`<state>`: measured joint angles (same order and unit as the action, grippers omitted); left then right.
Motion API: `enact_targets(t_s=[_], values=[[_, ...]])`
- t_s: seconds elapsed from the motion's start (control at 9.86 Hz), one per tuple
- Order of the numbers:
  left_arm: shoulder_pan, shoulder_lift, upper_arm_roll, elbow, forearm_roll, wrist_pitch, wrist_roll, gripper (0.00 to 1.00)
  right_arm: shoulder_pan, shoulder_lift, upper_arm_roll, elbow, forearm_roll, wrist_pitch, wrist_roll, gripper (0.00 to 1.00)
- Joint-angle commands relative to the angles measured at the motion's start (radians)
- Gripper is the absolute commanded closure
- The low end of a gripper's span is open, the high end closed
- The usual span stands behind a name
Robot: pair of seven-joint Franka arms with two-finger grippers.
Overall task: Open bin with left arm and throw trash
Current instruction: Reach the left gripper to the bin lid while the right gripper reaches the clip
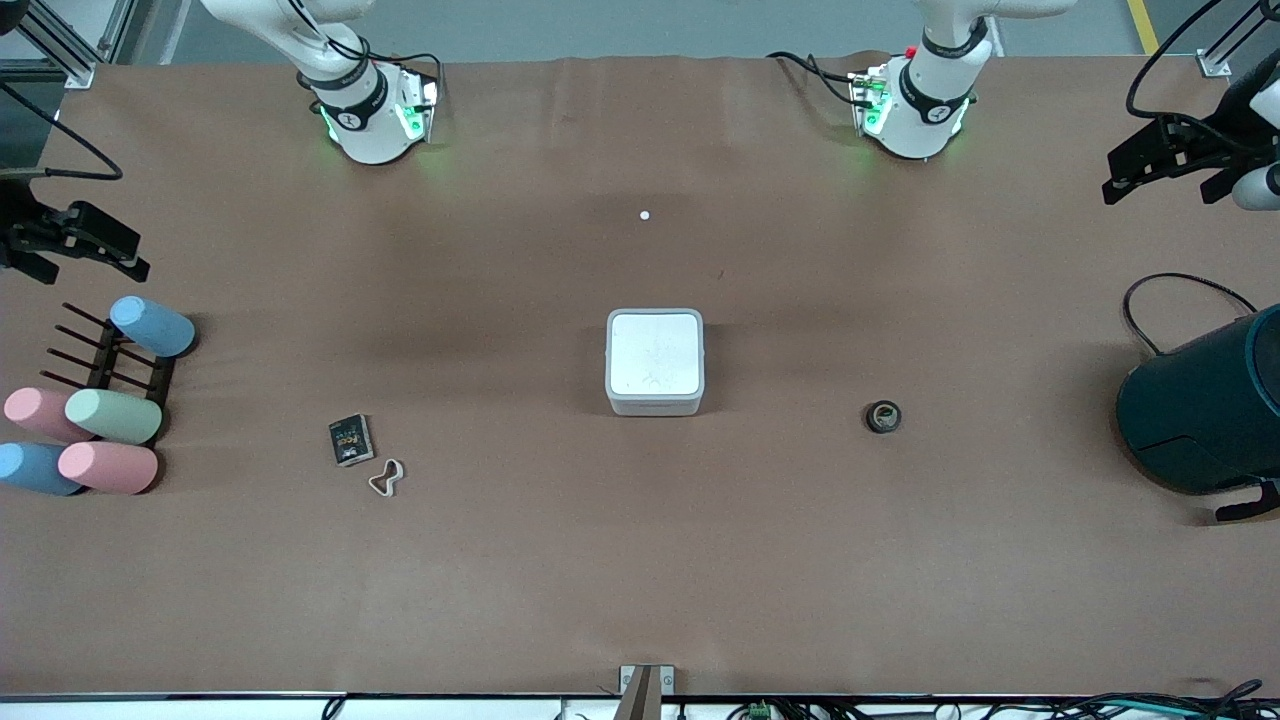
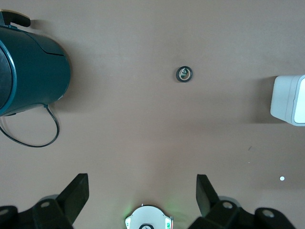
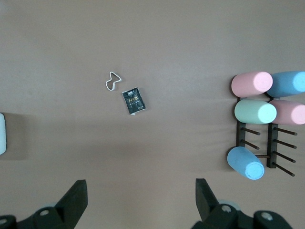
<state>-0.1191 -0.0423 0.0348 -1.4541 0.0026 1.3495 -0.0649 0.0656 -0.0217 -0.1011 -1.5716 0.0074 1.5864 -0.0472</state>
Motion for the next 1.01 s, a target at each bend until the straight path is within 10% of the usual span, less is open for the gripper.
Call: enact_targets(t_s=[0.0,0.41,0.51,0.71,0.91], values=[[0.001,-0.016,0.002,0.006,-0.033,0.010,-0.010,0.00,0.010,-0.007,-0.002,-0.011,-0.017,-0.011,0.003,0.00],[-0.007,0.039,-0.018,-0.003,-0.044,0.008,0.011,0.04,0.019,0.014,-0.002,-0.012,-0.014,0.000,-0.002,0.00],[-0.008,0.062,-0.024,0.001,-0.062,0.042,-0.005,0.21,0.028,0.038,-0.002,-0.008,-0.004,0.007,0.000,0.00],[-0.024,0.120,-0.079,-0.005,-0.064,0.110,-0.028,0.88,0.040,0.084,-0.002,-0.007,0.020,0.013,0.013,0.00],[-0.030,0.215,-0.136,-0.003,-0.056,0.193,-0.077,1.00,0.081,0.161,-0.002,-0.005,0.029,0.097,0.003,0.00]])
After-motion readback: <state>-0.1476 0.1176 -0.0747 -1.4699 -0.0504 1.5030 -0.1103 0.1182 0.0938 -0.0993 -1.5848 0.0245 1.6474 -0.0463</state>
